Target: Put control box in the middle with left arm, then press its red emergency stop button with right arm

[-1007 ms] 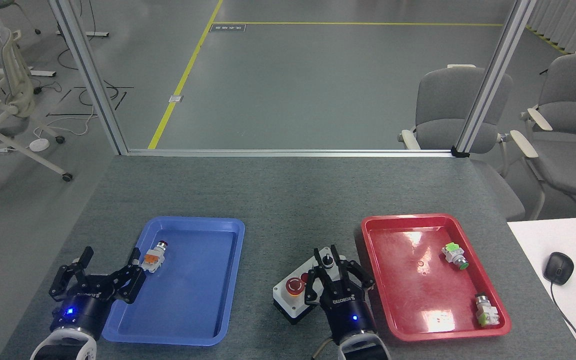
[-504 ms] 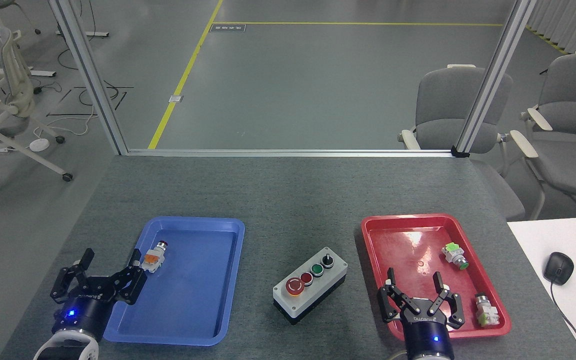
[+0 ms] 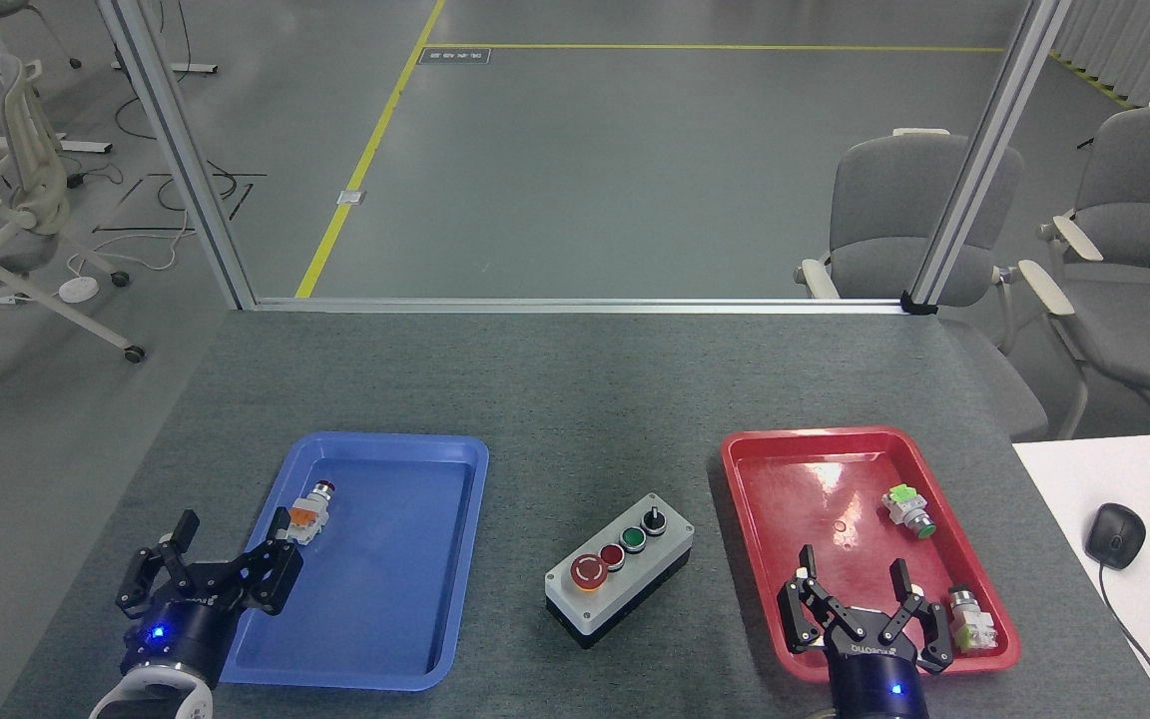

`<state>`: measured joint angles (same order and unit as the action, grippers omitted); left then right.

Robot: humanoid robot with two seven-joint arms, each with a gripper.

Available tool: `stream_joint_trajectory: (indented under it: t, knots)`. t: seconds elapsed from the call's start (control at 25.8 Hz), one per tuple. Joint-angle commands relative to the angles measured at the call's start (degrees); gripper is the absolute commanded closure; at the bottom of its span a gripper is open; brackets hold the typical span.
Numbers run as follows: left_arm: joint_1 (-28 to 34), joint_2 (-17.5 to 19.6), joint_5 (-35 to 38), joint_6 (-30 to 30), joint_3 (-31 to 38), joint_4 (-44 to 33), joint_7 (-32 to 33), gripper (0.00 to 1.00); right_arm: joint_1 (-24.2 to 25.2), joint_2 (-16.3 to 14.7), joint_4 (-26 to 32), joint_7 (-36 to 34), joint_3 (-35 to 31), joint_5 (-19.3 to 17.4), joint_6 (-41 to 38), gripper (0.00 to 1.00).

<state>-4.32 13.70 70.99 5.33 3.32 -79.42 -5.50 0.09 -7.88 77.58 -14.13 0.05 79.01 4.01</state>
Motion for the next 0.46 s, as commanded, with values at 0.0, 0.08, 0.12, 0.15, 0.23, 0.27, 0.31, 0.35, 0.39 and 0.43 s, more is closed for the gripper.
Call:
stream_joint_trajectory:
  t: [0.0,0.08,0.12,0.15,0.23,0.27,0.31,0.35,0.39,0.43]
  knots:
    - [-0.25,-0.69,0.02,0.04,0.02,0.23,0.05,0.01,0.09,-0.38,0.81,-0.02,0.39,0.27,-0.14,0.01]
    - [-0.34,-1.21,0.02,0.04,0.02,0.15,0.05,0.01,0.09,-0.47,1.78,0.07,0.65,0.44,-0.66,0.01]
    - [-0.34,-1.39,0.02,0.04,0.11,0.15,0.05,0.01,0.0,-0.56,2.31,0.07,1.01,0.44,-1.28,0.01]
    - [-0.34,-1.57,-0.06,0.04,0.29,0.15,0.05,0.01,0.0,-0.82,2.66,0.16,1.18,0.71,-1.98,0.01]
    - [-0.43,-1.83,-0.06,0.12,1.25,0.15,0.05,0.01,0.18,-1.88,3.01,0.16,1.18,1.85,-3.21,0.01]
    - [-0.43,-1.83,-0.06,0.21,1.34,-0.03,0.14,0.01,0.18,-2.14,3.01,0.16,1.18,2.55,-3.83,0.01]
    - [-0.52,-1.83,-0.06,0.21,1.43,-0.56,0.14,0.01,0.27,-2.23,3.01,0.25,1.18,2.73,-3.92,0.01]
    - [-0.52,-1.83,-0.06,0.21,1.43,-1.26,0.14,0.01,0.35,-2.23,3.01,0.25,1.18,2.73,-3.74,0.01]
    - [-0.52,-1.83,-0.06,0.21,1.43,-1.79,0.23,0.01,0.53,-2.14,3.01,0.25,1.18,2.73,-3.57,0.01]
    - [-0.52,-1.83,-0.06,0.21,1.43,-2.14,0.4,0.01,0.53,-2.14,3.01,0.25,1.18,2.73,-3.48,0.01]
